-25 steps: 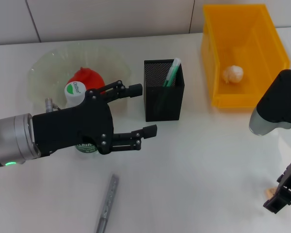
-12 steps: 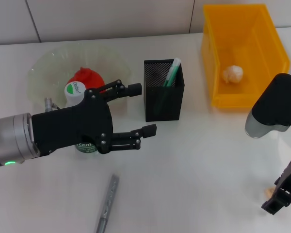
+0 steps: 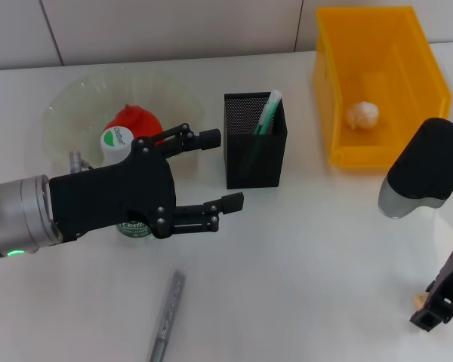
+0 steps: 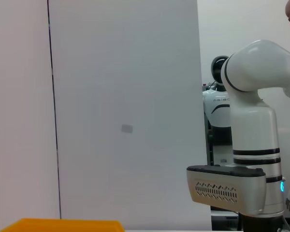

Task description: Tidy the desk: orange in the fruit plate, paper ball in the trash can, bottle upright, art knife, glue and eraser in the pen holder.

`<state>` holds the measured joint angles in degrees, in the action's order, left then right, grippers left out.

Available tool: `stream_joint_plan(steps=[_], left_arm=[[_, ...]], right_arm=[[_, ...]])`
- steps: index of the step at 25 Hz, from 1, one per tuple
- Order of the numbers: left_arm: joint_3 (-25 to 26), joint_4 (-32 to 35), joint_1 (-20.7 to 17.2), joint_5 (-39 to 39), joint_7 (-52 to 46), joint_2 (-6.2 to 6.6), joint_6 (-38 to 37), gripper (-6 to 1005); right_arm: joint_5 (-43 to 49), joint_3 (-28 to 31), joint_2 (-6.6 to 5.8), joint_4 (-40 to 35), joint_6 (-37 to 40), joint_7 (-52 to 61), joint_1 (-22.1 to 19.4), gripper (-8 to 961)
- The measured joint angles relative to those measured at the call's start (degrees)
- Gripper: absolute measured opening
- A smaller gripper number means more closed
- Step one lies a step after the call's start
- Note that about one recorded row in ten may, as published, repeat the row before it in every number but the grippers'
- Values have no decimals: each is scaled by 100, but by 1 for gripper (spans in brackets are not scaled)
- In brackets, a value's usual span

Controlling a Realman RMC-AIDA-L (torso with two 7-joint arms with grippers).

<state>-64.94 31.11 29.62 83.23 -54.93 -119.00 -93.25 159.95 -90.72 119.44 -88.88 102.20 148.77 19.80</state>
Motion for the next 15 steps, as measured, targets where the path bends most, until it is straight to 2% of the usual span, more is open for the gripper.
stream_joint_plan(steps=[8,15], left_arm=[[0,0,26,0,0,8,0,861],[-1,0,27,0,6,8,0,861]], right_arm=[[77,-47,0,20,-33,50,-2,534],[90,-69,0,0,-53,88,19,437]])
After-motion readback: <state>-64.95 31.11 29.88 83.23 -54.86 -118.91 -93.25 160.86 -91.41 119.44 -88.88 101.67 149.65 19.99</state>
